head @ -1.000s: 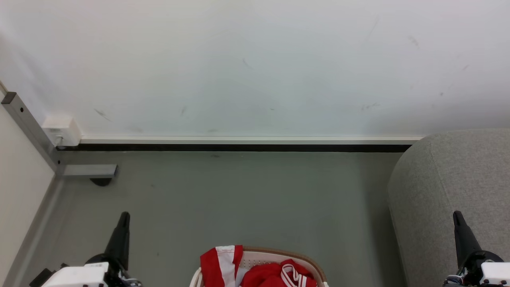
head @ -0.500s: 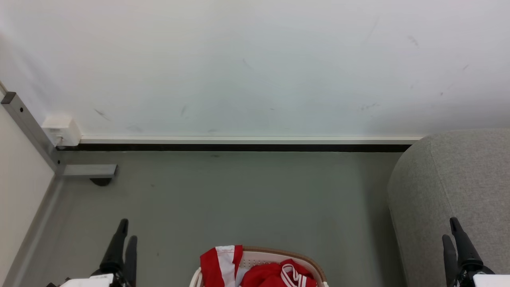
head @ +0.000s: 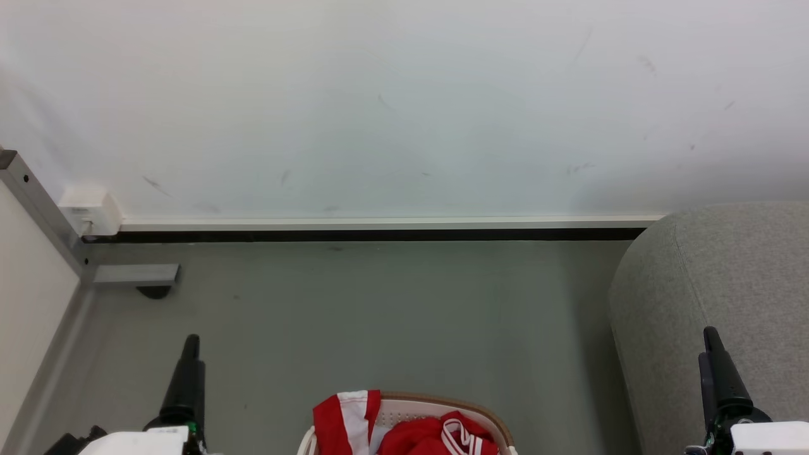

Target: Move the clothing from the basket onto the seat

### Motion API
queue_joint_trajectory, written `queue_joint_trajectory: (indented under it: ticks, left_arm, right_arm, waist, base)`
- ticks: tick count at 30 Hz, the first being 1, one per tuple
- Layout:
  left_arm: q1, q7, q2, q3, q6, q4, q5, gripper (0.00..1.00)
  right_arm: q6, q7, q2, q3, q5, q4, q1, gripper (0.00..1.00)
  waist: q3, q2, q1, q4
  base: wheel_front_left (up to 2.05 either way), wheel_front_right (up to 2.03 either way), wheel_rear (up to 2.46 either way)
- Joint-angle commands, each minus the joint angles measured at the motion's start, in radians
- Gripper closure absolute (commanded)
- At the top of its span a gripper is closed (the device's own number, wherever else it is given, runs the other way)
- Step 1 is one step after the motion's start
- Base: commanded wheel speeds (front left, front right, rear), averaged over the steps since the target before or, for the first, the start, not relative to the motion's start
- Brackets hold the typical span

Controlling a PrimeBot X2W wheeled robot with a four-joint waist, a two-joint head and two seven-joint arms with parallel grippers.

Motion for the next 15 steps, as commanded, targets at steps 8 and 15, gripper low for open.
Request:
queue_joint_trajectory:
  ticks: [8, 15]
  left_arm:
    - [-0.01, -0.04, 0.007, -0.003, 0.01, -0.05, 0.204, 0.0]
    - [-0.001, -0.066, 0.009, -0.023, 0.044, -0.077, 0.358, 0.0]
  right_arm:
    - [0.0, -0.039, -0.013, 0.028, -0.169, -0.043, -0.028, 0.0]
    - [0.0, -0.066, -0.022, 0.065, -0.32, -0.051, -0.03, 0.0]
  waist:
    - [0.001, 0.0, 0.0, -0.009]
    - [0.0, 0.0, 0.0, -0.018]
  base:
    - [0.0, 0.0, 0.0]
    - [0.0, 0.0, 0.0]
